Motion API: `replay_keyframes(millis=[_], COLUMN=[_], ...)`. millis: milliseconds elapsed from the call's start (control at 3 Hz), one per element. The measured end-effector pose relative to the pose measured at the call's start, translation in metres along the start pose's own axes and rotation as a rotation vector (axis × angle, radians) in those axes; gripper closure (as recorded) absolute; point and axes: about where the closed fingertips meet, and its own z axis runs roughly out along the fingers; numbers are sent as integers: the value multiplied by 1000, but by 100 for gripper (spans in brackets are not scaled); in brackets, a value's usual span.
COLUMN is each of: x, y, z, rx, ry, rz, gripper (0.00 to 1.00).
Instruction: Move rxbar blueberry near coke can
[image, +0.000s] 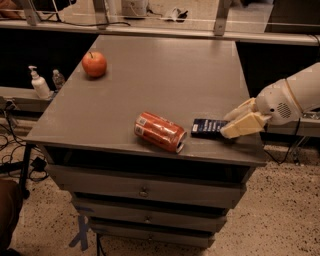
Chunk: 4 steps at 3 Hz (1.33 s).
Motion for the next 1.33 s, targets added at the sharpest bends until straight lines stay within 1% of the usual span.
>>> replay_keyframes(millis=[333,667,1000,1333], x=[-3,-6,-8,-14], y=[3,2,-7,-30], z=[0,-2,-8,-21], rx=[-8,-12,7,57], ry=[4,10,6,-18], rz=[-10,-18,-18,-8], gripper=[5,0,0,0])
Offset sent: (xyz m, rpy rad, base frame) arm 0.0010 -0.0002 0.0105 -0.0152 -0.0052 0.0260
